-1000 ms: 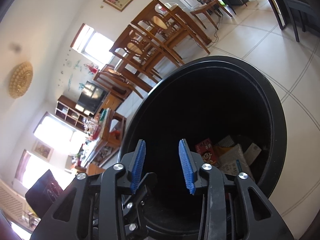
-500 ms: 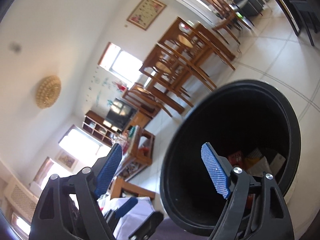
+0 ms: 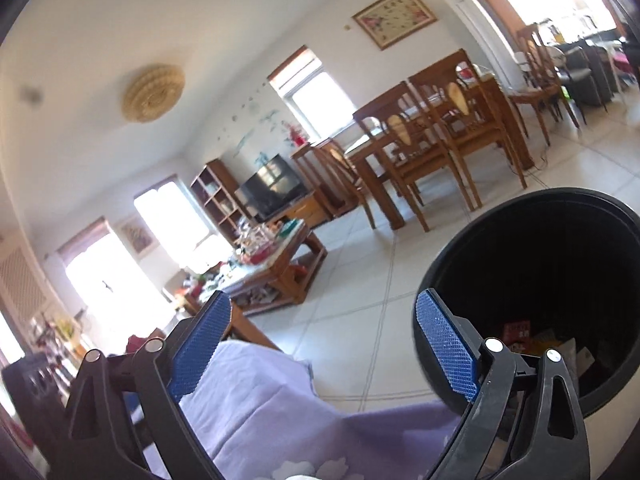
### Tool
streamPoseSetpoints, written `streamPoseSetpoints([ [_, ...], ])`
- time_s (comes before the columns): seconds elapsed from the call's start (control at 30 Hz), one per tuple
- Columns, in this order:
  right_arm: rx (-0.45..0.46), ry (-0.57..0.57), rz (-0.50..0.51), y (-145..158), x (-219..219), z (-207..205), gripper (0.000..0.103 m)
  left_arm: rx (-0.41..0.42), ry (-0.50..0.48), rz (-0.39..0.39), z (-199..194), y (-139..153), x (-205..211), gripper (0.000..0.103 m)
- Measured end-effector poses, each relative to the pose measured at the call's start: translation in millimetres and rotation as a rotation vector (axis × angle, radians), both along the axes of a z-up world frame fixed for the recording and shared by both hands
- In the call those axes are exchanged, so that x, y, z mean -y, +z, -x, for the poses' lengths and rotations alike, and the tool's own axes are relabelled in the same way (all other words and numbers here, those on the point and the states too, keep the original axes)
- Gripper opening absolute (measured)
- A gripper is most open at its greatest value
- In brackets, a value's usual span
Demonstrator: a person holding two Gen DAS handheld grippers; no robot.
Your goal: Collect trash
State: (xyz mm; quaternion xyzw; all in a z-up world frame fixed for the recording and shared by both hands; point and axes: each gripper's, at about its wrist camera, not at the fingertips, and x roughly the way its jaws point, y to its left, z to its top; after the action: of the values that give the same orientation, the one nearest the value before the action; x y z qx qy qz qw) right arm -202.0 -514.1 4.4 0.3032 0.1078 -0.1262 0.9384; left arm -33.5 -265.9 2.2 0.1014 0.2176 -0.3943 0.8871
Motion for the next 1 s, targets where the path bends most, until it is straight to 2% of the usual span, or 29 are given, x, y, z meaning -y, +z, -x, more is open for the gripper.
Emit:
streamPoseSetpoints([
  [0.17, -0.045, 0.126, 0.114, 7.1, -67.5, -45.8, 0.098, 0.042, 0.159, 0.045, -17.6, 8.0, -65.3, 0.098],
  [0.3, -0.047, 0.193, 0.196, 13.1, -119.8, -71.0, 0.098, 0.066, 0.266, 0.069, -27.7, 12.4, -111.1, 0.098],
  [0.63, 0.015, 0.267, 0.426, 35.8, -258.0, -117.8, 0.098, 0.099, 0.519, 0.123, -41.9, 11.7, -212.4, 0.098],
  [0.8, 0.027, 0.288, 0.556, 35.8, -312.3, -142.7, 0.098, 0.116, 0.597, 0.122, -40.6, 8.5, -246.8, 0.098],
  [1.0, 0.025, 0.339, 0.568, 26.2, -345.4, -163.9, 0.098, 0.134, 0.679, 0.144, -38.2, 3.0, -273.7, 0.098],
])
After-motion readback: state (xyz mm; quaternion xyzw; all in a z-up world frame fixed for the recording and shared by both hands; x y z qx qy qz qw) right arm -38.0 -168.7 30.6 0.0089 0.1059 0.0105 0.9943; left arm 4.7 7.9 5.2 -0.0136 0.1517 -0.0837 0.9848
